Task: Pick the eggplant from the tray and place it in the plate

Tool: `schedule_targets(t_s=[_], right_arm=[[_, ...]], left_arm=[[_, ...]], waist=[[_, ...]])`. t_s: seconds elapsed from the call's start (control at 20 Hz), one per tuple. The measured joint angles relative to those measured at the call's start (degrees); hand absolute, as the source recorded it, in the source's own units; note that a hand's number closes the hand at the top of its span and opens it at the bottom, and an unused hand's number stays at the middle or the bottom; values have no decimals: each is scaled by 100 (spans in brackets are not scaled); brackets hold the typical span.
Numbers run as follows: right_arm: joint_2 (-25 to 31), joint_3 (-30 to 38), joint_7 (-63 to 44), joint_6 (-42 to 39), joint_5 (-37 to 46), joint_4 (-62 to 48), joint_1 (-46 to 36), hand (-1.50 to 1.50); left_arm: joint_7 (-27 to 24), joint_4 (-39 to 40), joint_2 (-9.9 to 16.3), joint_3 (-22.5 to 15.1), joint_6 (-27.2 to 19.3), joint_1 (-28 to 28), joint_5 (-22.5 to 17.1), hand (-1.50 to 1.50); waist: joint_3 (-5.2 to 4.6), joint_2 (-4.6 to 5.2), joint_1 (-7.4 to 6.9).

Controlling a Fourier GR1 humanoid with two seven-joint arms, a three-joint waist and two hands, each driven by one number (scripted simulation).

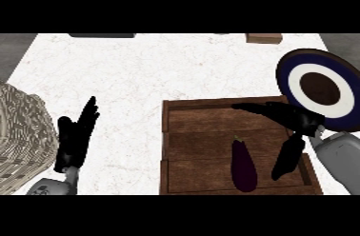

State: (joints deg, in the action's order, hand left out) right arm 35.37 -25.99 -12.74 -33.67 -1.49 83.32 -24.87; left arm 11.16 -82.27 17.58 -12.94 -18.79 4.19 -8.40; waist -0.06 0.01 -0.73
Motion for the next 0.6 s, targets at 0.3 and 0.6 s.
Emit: schedule_targets(t_s=[0.3,0.6], right_arm=[[-320,-107,-504,-681,178,-146,-107,-150],[-731,159,-467,-1109,702,-456,-87,-150]], left_arm=[[66,-144,-16,128,110,-114,77,0],[37,-115,-228,244,213,-162,271,0]], waist=[[3,-2,29],[5,0,45]])
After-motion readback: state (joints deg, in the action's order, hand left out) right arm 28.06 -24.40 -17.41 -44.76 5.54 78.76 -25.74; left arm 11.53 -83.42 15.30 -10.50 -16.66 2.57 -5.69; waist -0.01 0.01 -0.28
